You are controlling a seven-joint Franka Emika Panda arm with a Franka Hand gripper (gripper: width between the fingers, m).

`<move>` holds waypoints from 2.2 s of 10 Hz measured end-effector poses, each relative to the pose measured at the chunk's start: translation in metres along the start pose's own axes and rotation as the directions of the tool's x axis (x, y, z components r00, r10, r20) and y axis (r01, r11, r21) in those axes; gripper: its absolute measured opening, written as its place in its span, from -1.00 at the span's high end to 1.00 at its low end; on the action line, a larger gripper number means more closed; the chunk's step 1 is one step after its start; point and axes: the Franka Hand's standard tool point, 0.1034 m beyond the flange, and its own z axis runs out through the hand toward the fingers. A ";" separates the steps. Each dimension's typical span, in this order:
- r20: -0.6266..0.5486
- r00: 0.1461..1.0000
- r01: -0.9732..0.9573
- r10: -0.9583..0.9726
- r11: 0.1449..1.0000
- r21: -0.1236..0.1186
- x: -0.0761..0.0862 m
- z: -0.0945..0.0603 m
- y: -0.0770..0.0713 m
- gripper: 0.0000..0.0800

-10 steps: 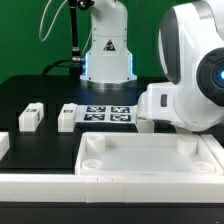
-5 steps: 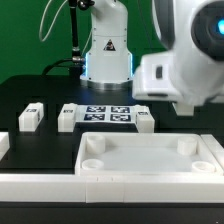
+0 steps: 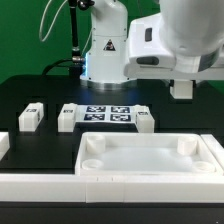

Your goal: Assemble desk

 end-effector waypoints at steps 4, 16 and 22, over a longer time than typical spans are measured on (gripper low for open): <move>-0.226 0.971 0.088 -0.074 0.995 0.050 0.000 -0.088 -0.004 0.28; -0.887 0.433 0.212 -0.161 0.975 -0.074 0.044 -0.146 -0.024 0.28; -0.906 0.367 0.218 -0.212 0.966 -0.138 0.060 -0.122 -0.017 0.28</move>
Offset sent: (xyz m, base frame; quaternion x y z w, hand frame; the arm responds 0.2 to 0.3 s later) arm 0.0713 -0.0181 0.0799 0.0880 0.0989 -0.0552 0.9897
